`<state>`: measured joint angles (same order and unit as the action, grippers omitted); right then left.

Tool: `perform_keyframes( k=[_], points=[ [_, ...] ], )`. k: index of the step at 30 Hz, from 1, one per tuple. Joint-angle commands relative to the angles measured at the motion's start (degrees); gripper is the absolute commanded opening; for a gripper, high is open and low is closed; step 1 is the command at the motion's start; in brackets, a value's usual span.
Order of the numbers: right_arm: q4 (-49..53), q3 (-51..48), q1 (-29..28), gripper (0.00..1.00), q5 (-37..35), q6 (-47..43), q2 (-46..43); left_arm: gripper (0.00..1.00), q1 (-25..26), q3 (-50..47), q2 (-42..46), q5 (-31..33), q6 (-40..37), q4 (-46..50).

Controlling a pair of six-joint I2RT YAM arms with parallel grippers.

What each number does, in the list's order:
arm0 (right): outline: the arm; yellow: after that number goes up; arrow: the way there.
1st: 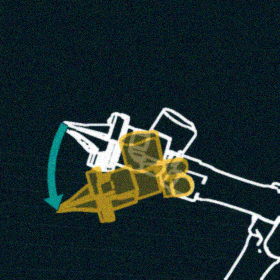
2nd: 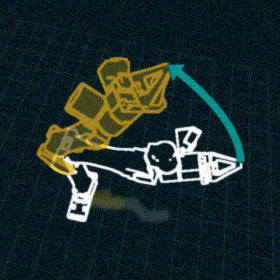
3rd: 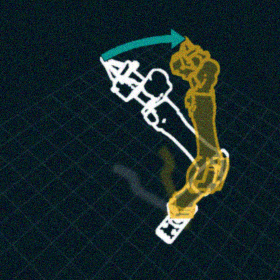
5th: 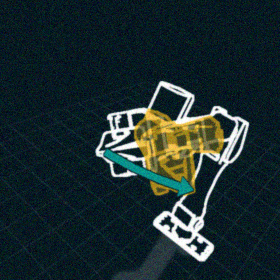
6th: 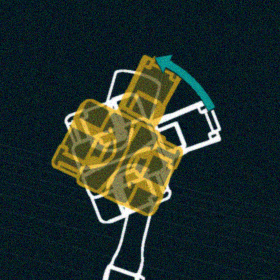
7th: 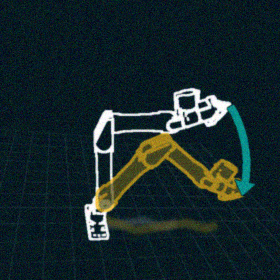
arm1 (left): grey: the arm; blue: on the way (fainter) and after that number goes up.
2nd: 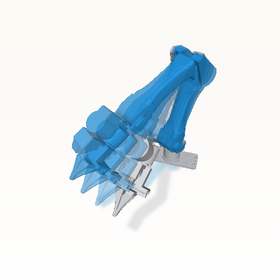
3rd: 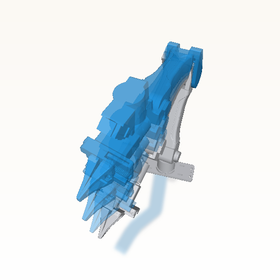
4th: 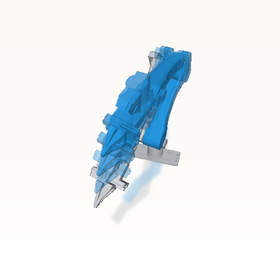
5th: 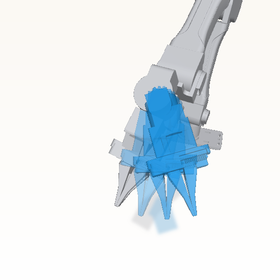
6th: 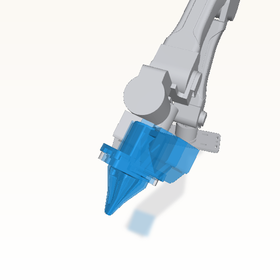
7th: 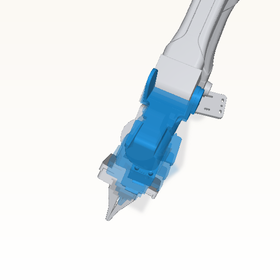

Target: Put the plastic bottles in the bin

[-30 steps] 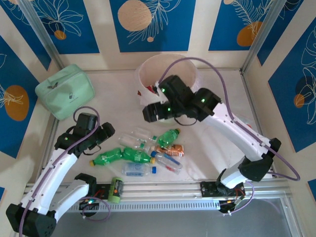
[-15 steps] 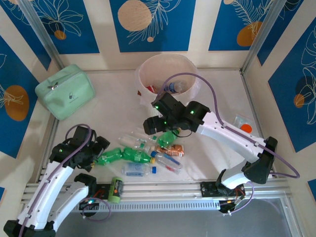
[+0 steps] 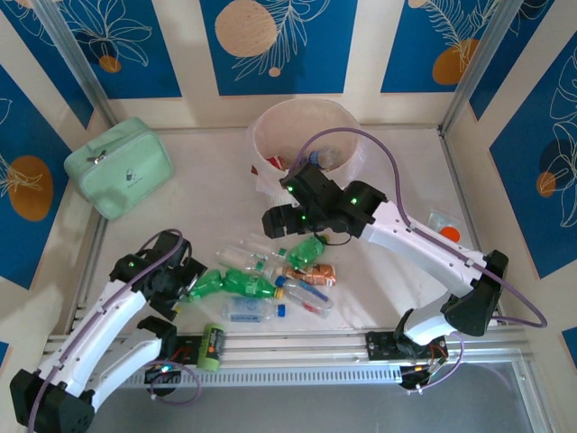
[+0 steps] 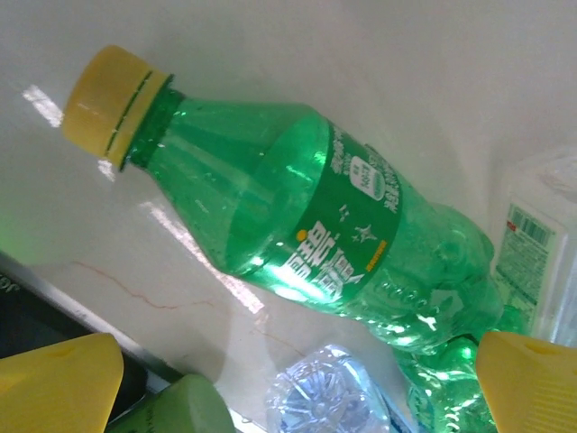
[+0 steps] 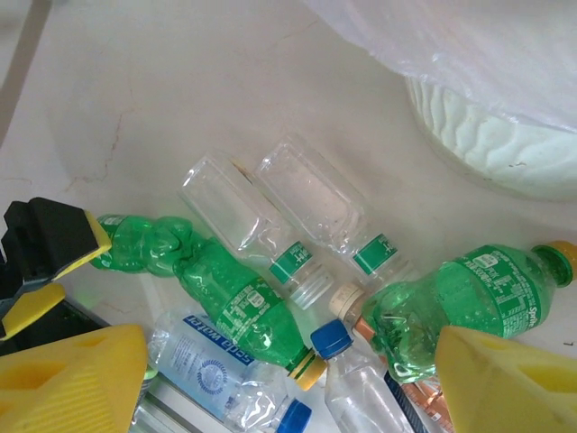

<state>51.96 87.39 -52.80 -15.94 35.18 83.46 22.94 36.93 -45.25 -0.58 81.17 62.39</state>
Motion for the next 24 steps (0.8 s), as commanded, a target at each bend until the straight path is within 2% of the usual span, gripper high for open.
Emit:
perform_keyframes(
  k=[1, 5, 11, 18, 24],
  points=[
    [-0.6, 1.1, 1.0, 0.84, 1.6, 0.8, -1.1, 1.0, 0.6, -1.7, -2.0, 0.1, 6.3, -3.6],
    [0.0, 1.9, 1.1, 0.84, 2.1, 0.8, -0.7, 1.0, 0.5, -3.3, -7.6, -1.2, 6.6, -11.1],
    [1.7, 1.8, 1.3, 0.84, 1.8, 0.7, -1.4, 1.0, -0.1, -2.7, -12.4, 0.8, 5.1, -14.1],
    [1.7, 2.2, 1.7, 0.85, 2.8, 0.9, -0.9, 1.0, -3.7, -1.6, -18.3, 5.4, 1.2, -17.1],
    [2.4, 2.5, 1.6, 0.85, 2.9, 0.9, -0.6, 1.0, -6.7, -2.8, -24.9, 3.8, -1.1, -23.0]
  ],
)
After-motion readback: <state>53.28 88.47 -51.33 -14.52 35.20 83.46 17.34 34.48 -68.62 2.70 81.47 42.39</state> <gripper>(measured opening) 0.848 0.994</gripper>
